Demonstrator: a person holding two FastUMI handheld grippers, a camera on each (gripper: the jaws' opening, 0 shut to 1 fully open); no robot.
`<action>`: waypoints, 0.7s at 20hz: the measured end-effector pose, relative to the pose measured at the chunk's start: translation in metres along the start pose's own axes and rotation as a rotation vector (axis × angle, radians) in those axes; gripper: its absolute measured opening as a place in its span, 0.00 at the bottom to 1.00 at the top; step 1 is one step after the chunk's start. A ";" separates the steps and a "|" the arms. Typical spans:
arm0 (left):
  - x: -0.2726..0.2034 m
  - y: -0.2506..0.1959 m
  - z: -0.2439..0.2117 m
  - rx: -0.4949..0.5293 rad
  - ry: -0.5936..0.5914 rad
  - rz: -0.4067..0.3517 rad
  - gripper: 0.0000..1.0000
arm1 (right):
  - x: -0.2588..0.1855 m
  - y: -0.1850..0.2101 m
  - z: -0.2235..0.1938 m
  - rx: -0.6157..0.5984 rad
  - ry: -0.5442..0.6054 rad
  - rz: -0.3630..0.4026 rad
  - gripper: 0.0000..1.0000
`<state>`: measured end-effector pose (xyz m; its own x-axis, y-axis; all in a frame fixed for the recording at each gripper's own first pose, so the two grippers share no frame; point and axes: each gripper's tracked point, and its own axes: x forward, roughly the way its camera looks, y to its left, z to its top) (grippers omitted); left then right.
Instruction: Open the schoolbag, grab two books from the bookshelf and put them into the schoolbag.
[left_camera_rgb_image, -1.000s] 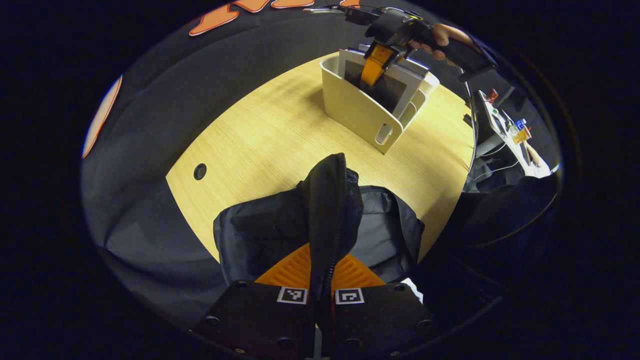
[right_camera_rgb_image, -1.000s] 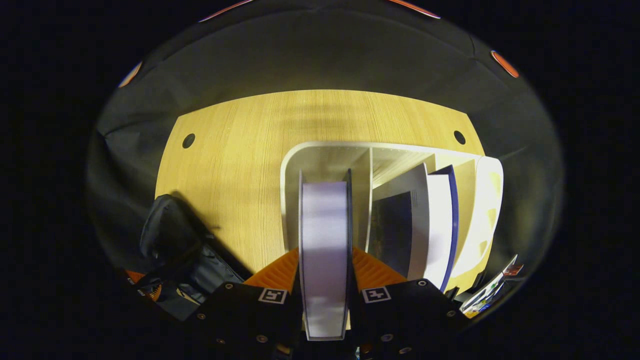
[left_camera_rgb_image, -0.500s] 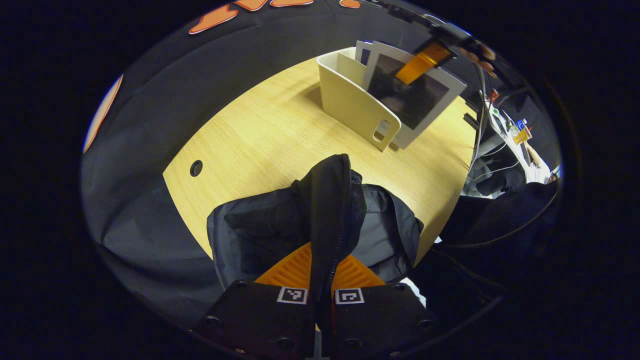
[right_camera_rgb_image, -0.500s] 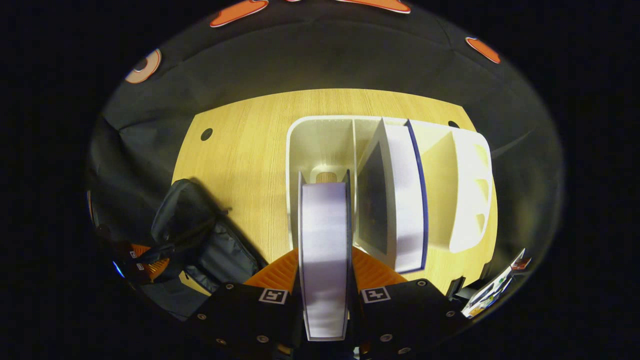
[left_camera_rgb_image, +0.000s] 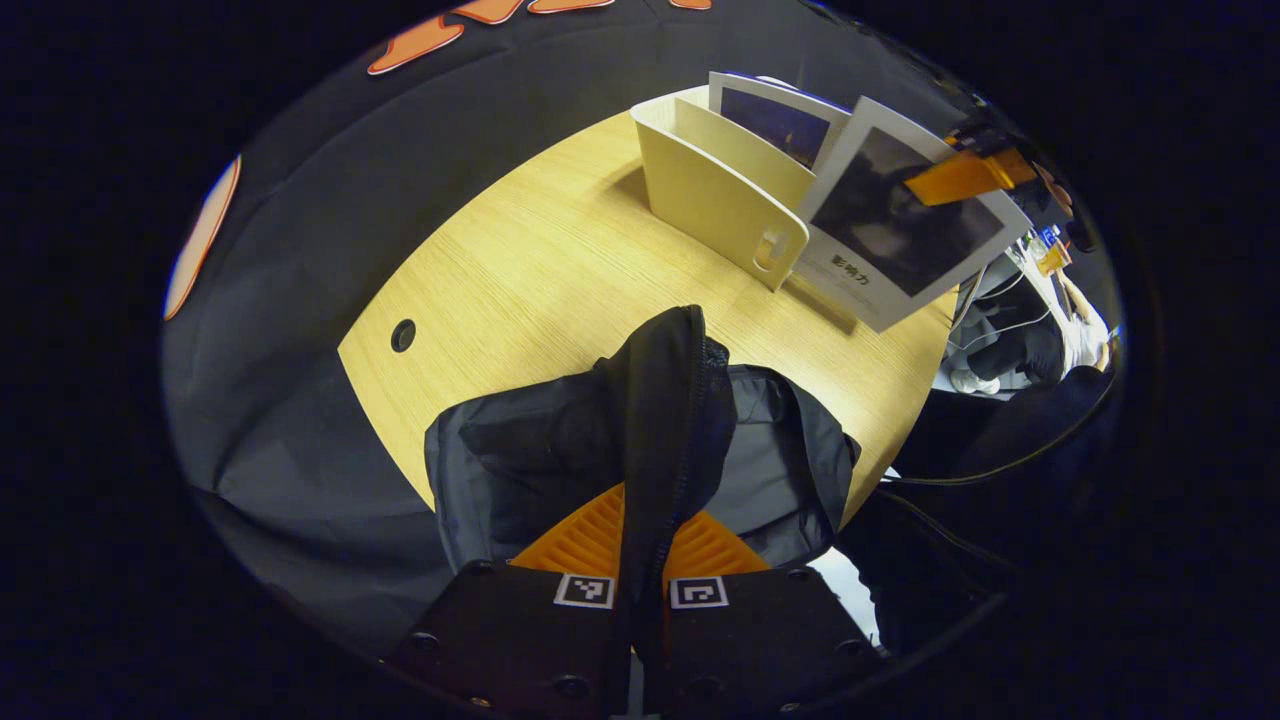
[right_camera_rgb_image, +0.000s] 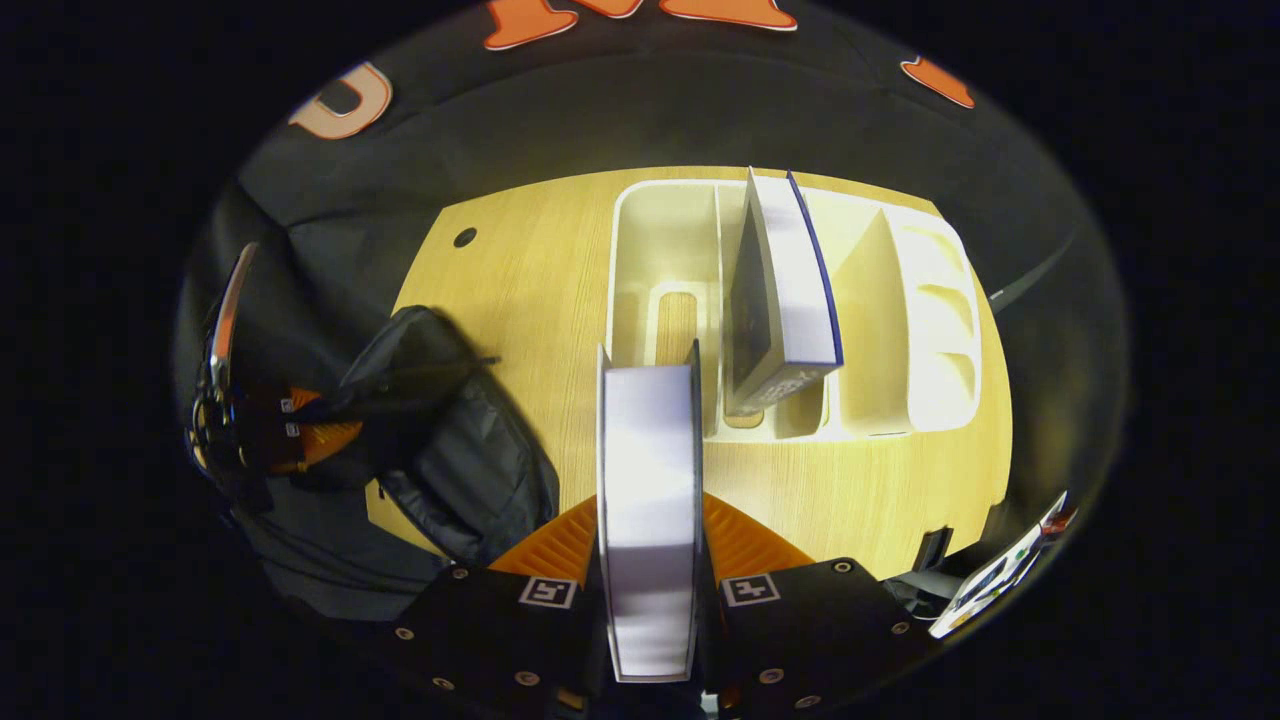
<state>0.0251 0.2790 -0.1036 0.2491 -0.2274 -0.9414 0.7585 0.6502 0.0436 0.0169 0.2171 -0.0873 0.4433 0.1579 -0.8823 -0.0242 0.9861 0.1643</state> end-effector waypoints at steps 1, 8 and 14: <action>0.000 0.000 0.002 -0.006 -0.003 0.003 0.06 | -0.004 0.000 -0.007 -0.002 -0.001 0.011 0.38; -0.004 0.003 0.012 -0.039 -0.023 -0.021 0.06 | -0.016 0.021 -0.033 0.081 -0.030 0.185 0.38; -0.009 0.005 0.028 -0.095 -0.065 -0.039 0.06 | -0.014 0.037 -0.034 0.175 -0.065 0.354 0.38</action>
<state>0.0434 0.2635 -0.0851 0.2613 -0.2981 -0.9181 0.7087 0.7049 -0.0272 -0.0202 0.2536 -0.0839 0.4910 0.4775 -0.7286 -0.0349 0.8465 0.5312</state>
